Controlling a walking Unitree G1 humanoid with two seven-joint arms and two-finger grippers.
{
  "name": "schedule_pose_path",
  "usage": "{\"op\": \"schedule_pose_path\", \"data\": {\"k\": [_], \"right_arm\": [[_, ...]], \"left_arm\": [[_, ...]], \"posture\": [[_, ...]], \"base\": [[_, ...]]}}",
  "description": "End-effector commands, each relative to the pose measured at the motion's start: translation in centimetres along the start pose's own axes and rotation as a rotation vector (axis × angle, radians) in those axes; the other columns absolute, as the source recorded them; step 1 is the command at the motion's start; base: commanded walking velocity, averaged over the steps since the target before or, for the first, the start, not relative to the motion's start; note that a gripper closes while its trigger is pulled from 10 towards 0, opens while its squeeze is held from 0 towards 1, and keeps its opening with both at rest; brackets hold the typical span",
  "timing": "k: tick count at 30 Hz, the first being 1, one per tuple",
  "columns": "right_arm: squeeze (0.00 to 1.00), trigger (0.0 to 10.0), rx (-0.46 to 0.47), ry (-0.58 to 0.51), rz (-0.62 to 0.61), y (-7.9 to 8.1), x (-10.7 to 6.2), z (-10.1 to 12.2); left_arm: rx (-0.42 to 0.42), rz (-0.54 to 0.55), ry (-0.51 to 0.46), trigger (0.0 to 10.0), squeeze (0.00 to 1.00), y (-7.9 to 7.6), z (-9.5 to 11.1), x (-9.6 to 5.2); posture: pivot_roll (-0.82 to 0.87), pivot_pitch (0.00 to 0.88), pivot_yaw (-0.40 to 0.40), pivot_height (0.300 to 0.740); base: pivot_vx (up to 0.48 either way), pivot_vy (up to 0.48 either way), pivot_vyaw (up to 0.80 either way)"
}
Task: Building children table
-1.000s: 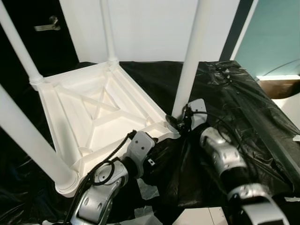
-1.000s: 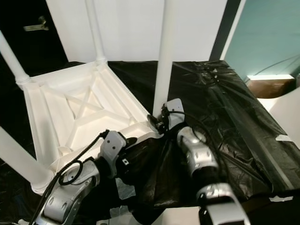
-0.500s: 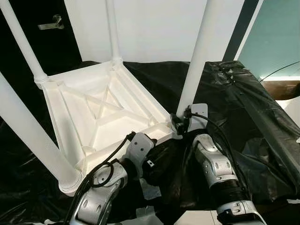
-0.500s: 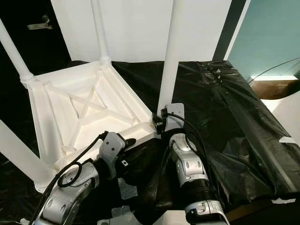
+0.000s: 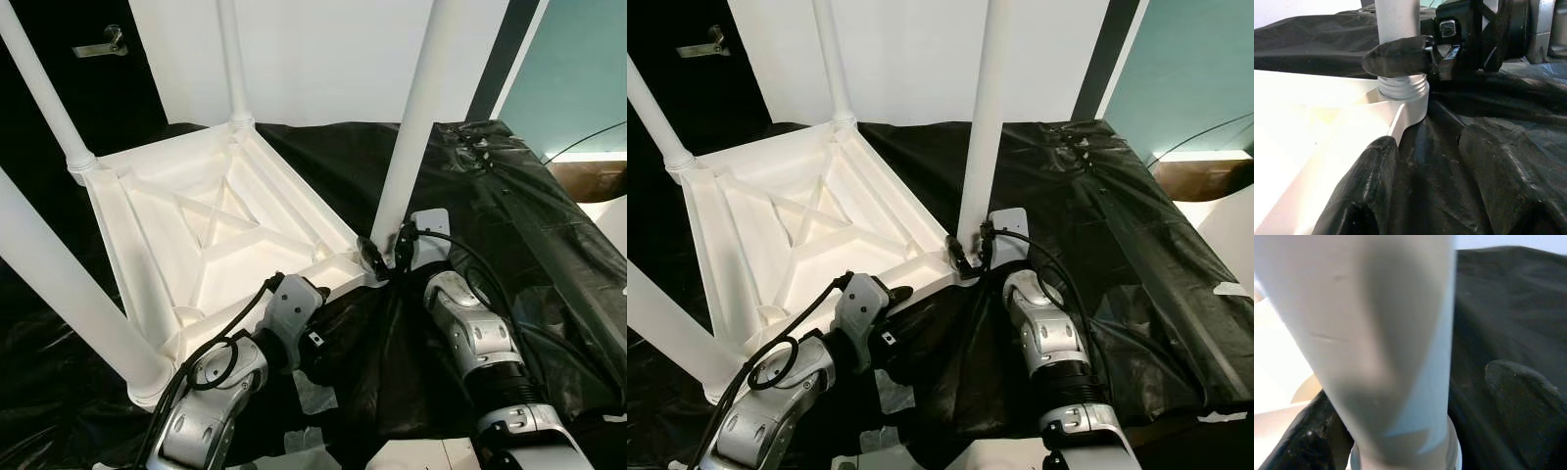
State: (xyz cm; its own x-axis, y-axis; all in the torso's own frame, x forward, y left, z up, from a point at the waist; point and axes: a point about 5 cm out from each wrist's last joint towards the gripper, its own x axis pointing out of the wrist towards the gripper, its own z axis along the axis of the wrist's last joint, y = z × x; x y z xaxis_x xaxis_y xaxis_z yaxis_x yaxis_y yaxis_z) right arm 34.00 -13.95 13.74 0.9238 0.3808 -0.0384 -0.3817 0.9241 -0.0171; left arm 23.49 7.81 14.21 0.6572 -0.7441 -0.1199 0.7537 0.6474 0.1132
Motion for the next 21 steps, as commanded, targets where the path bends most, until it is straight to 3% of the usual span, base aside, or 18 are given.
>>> {"op": "schedule_pose_path", "data": {"k": [1,2,3,4,13,21], "right_arm": [[1.0,10.0,-0.011,0.035,-0.037,-1.7,-0.7,-0.8],[1.0,10.0,-0.028,0.032,-0.008,-2.0,-0.6,-0.7],[0.33,10.0,-0.038,0.038,0.031,-2.2,-0.6,-0.8],[0.0,10.0,-0.05,0.038,0.072,-2.3,-0.5,-0.7],[0.0,10.0,-0.121,0.087,0.274,-2.6,0.6,-0.6],[0.0,10.0,-0.162,0.087,0.442,-1.3,2.0,0.1]], "left_arm": [[0.012,0.012,0.0,10.0,0.0,0.1,0.0,0.1],[0.017,0.014,0.002,10.0,0.0,0.2,0.0,0.1],[0.017,0.013,0.002,10.0,0.0,0.2,0.0,0.0],[0.018,0.011,0.003,10.0,0.0,0.2,0.0,0.0],[0.025,-0.013,0.007,10.0,0.0,0.1,0.0,0.3],[0.034,-0.005,-0.001,10.0,0.0,0.4,0.4,0.4]], "posture": [[0.07,0.045,-0.051,0.74],[0.07,0.045,-0.047,0.74],[0.07,0.044,-0.046,0.74],[0.07,0.038,-0.036,0.74],[0.07,0.021,-0.025,0.74],[0.11,0.0,-0.029,0.74]], "base": [[0.0,0.0,0.0],[0.0,0.0,0.0],[0.0,0.0,0.0],[0.0,0.0,0.0],[0.0,0.0,0.0],[0.0,0.0,0.0]]}}
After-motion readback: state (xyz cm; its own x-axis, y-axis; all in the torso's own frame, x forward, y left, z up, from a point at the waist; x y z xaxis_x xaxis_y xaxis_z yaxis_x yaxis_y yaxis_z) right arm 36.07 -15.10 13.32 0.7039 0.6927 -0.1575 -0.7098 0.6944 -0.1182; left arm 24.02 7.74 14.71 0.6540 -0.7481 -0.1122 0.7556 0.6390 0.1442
